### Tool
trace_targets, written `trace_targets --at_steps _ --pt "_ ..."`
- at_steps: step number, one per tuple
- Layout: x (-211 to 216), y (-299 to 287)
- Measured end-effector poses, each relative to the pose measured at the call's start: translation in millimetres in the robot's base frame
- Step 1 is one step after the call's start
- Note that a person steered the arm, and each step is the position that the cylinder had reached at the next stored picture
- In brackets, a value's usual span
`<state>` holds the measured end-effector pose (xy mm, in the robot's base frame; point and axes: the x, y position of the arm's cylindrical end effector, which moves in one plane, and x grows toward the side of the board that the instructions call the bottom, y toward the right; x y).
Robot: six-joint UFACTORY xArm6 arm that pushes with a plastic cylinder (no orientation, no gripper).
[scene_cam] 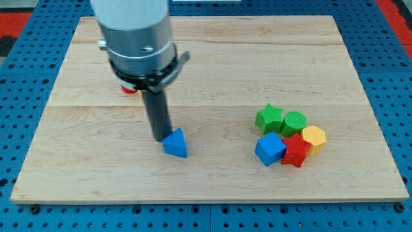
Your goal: Push the blue triangle bottom center of the board
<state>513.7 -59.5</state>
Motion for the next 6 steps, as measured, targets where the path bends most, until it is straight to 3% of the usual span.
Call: trace_targets --at_steps 2,4,6 --pt "18.5 10.2" --pt "19.5 98.2" --pt "30.2 -49.6"
